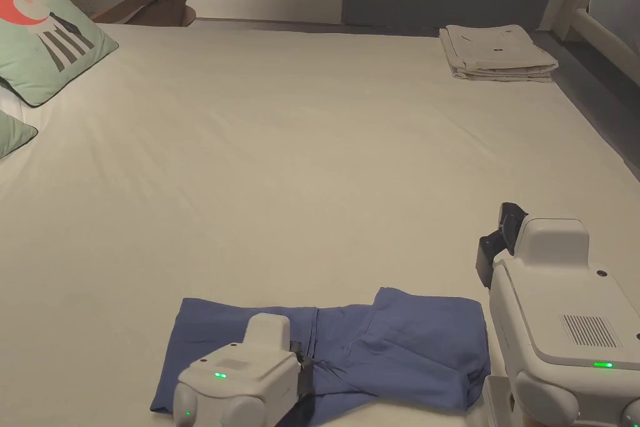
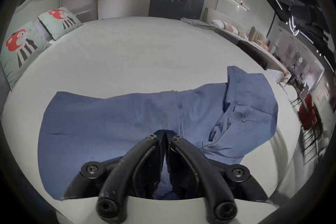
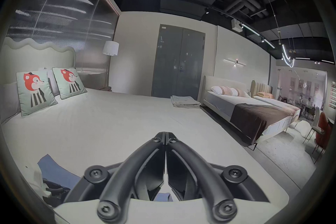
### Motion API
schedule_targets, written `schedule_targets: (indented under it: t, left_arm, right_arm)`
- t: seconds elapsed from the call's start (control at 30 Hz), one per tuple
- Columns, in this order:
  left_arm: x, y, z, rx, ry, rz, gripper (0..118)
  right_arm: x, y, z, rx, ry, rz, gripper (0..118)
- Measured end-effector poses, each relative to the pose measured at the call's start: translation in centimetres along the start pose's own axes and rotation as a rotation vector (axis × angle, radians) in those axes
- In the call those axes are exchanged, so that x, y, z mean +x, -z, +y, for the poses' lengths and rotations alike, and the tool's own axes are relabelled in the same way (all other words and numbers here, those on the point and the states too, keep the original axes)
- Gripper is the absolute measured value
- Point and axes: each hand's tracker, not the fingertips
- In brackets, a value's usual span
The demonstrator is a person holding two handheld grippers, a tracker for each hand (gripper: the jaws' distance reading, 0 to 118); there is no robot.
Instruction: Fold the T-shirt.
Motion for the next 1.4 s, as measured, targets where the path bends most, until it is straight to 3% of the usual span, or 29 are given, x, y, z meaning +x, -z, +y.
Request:
schedule_targets:
  t: [0.2, 0.4, 0.43, 0.47, 0.53, 0.57, 0.63, 1.03, 1.13, 1.23, 1.33, 1.4]
  left_arm:
    - [-7.5, -5.2, 4.8, -0.018, -0.261, -0.293, 0]
    - [-16.8, -7.0, 5.8, -0.070, -0.365, -0.283, 1]
    - [-18.0, -7.0, 5.7, -0.072, -0.367, -0.296, 11]
    - [-18.9, -7.0, 5.4, -0.099, -0.402, -0.323, 29]
    - [-20.6, -6.5, 5.0, -0.143, -0.464, -0.325, 79]
    - [-21.2, -6.2, 4.7, -0.137, -0.465, -0.326, 96]
    - [-24.3, -4.4, 4.0, -0.153, -0.477, -0.331, 106]
    - [-24.9, -1.0, 2.6, -0.164, -0.576, -0.432, 97]
    - [-21.9, -0.6, 3.3, -0.174, -0.551, -0.405, 65]
    - [-20.2, -0.5, 3.3, -0.178, -0.487, -0.387, 55]
    - [-20.5, -1.3, 3.2, -0.182, -0.480, -0.360, 20]
    - [-20.4, -1.6, 3.4, -0.186, -0.458, -0.351, 15]
  right_arm:
    - [-0.6, -0.2, 0.4, 0.006, 0.007, 0.013, 0]
    - [-1.3, -0.4, 0.7, 0.010, 0.014, 0.027, 0]
    - [-1.4, -0.4, 0.7, 0.009, 0.014, 0.027, 0]
    - [-1.5, -0.4, 0.7, 0.008, 0.014, 0.028, 0]
    - [-1.7, -0.3, 0.6, 0.003, 0.012, 0.031, 0]
    - [-1.8, -0.3, 0.6, 0.000, 0.009, 0.033, 0]
    - [-1.9, -0.3, 0.5, -0.004, -0.001, 0.032, 0]
    - [-1.6, 0.2, 0.4, -0.021, -0.020, 0.014, 0]
    - [-1.6, 0.3, 0.4, -0.023, -0.017, 0.011, 0]
    - [-1.5, 0.4, 0.4, -0.023, -0.012, 0.012, 0]
    - [-1.5, 0.5, 0.3, -0.025, -0.015, 0.014, 0]
    - [-1.5, 0.5, 0.4, -0.025, -0.014, 0.017, 0]
